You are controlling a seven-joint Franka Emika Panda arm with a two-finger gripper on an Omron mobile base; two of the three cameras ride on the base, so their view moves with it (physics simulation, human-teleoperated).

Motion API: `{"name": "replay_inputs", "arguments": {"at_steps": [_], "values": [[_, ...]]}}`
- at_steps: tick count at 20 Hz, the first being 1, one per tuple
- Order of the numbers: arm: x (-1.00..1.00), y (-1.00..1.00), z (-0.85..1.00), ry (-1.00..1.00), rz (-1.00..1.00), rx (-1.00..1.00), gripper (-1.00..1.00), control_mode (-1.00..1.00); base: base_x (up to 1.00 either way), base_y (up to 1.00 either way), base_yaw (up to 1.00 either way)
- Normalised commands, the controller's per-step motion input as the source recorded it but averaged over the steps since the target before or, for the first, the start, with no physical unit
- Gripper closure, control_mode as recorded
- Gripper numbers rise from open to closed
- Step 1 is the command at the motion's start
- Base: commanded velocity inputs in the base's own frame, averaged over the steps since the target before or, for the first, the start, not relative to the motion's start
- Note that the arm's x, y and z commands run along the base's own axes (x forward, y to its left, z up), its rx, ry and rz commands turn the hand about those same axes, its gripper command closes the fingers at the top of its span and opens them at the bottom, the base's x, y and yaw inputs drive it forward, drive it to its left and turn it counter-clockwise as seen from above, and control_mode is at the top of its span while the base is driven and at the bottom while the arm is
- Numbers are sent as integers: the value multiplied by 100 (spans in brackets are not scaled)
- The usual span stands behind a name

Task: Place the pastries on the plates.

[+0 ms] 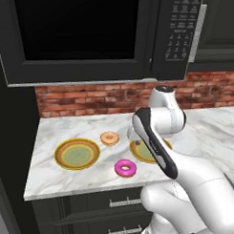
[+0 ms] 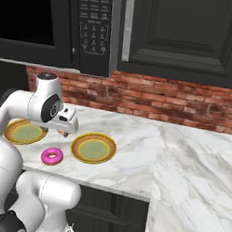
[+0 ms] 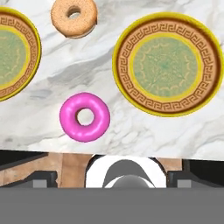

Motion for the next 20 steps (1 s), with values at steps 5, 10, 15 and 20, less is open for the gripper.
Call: {"name": "replay_inputs", "arguments": {"at_steps": [5,10,15,20], "values": [[7,11,-42,4,0,0,-100,-100,0,0,0],[14,12,-44,4,0,0,-100,-100,0,0,0],[15,3,-43,1,0,0,-100,-100,0,0,0],[8,3,-44,0,0,0,-100,-100,0,0,0]]}}
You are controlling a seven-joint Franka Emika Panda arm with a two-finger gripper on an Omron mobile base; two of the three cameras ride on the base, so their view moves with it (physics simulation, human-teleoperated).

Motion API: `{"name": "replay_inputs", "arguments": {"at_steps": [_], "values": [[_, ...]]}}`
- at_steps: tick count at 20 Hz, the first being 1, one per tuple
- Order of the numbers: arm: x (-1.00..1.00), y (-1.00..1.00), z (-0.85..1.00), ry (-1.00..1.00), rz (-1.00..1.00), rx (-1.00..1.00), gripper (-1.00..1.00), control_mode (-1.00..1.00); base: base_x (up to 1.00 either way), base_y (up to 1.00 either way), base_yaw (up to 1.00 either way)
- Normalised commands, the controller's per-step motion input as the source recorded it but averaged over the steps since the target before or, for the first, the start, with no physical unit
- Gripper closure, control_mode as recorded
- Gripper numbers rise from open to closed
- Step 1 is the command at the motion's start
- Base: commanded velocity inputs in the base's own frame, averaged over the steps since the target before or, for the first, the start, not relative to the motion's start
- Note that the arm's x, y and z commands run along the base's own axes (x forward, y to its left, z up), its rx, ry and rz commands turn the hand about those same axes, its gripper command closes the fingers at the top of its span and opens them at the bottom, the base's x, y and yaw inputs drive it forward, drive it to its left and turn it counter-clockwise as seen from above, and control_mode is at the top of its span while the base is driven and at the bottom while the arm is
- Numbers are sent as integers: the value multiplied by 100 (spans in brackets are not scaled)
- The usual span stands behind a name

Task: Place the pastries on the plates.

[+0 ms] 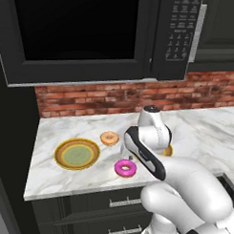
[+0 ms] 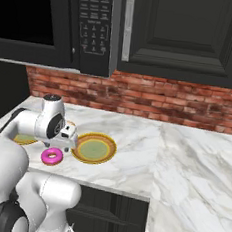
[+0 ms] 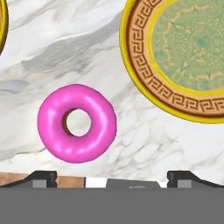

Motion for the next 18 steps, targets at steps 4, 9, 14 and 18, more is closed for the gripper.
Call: {"name": "replay_inputs", "arguments": {"at_steps": [4,9,14,18], "values": [[0,5,-41,0,0,0,-100,-100,0,0,0],[5,2,-34,0,0,0,-100,-100,0,0,0],[34,3,-16,1,0,0,-100,-100,0,0,0],[33,14,-6,4,0,0,-100,-100,0,0,0]]}}
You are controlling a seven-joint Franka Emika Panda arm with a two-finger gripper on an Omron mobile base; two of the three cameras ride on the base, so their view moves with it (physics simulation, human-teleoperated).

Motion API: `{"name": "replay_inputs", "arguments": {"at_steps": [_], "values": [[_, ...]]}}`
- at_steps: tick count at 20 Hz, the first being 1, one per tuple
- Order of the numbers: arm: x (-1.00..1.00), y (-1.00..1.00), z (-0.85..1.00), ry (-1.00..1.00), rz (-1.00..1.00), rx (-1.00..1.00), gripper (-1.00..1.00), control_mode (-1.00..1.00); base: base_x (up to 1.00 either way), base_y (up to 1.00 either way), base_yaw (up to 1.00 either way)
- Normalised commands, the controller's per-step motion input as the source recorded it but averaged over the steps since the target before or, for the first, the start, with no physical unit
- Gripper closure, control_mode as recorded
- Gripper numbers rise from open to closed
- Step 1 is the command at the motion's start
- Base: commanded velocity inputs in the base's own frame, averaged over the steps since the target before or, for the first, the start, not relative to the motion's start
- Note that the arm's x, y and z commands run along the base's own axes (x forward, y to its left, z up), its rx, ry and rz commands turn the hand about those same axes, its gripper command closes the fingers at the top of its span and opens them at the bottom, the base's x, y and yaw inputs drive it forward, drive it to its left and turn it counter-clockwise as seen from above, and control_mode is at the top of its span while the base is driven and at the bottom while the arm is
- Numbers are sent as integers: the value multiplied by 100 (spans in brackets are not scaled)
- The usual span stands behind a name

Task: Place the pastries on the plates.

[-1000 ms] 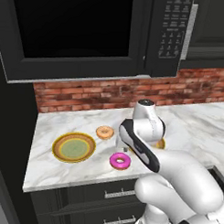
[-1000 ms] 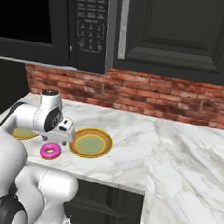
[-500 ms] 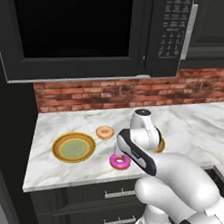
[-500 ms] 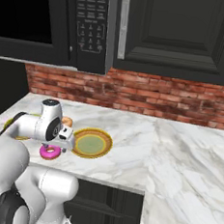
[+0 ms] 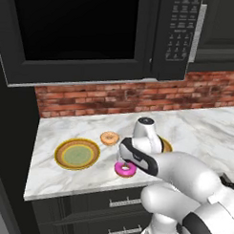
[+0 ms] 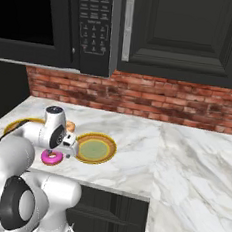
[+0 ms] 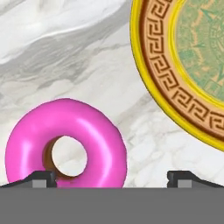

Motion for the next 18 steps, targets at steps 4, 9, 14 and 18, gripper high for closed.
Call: {"name": "replay_inputs", "arguments": {"at_steps": [4,9,14,18], "values": [[1,0,-50,0,0,0,-100,-100,0,0,0],[0,0,-25,0,0,0,-100,-100,0,0,0],[0,0,-3,0,0,0,100,-100,0,0,0],[-2,0,31,0,2,1,100,-100,0,0,0]]}}
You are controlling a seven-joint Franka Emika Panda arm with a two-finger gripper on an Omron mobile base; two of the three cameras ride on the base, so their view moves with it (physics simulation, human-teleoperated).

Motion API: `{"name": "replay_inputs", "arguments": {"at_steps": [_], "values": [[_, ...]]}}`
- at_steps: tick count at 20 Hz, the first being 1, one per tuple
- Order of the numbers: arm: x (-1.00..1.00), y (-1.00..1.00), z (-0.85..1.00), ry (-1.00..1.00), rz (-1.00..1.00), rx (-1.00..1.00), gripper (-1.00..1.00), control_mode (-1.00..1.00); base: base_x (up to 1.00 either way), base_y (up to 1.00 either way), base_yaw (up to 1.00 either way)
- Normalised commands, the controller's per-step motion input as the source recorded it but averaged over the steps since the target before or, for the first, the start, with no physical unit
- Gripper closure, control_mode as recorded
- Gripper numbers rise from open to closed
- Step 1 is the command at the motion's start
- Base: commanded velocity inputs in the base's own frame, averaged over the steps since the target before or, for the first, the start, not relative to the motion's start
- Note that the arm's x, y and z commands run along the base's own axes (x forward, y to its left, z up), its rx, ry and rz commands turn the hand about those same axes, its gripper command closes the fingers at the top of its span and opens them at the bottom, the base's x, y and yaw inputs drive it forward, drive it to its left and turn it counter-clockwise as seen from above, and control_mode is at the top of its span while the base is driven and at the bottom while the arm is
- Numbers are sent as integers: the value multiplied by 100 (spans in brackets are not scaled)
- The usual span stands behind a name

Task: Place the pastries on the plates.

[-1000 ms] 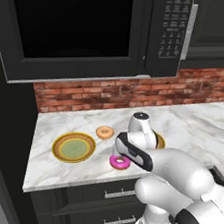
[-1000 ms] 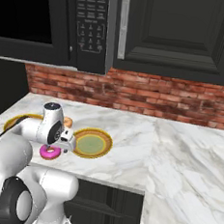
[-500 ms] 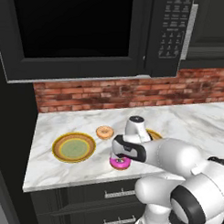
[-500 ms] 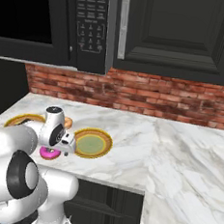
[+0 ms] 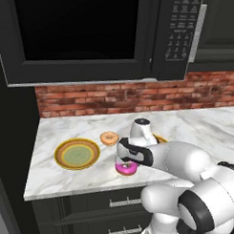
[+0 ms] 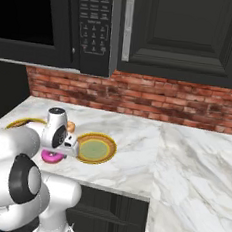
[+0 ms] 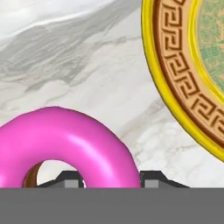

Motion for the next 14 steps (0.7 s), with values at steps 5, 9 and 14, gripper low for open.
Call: {"name": "replay_inputs", "arguments": {"at_steps": [5,9,14], "values": [[0,-1,66,0,0,5,100,-100,0,0,0],[24,-19,7,0,-1,0,100,-100,0,0,0],[29,-38,2,1,-3,0,100,-100,0,0,0]]}}
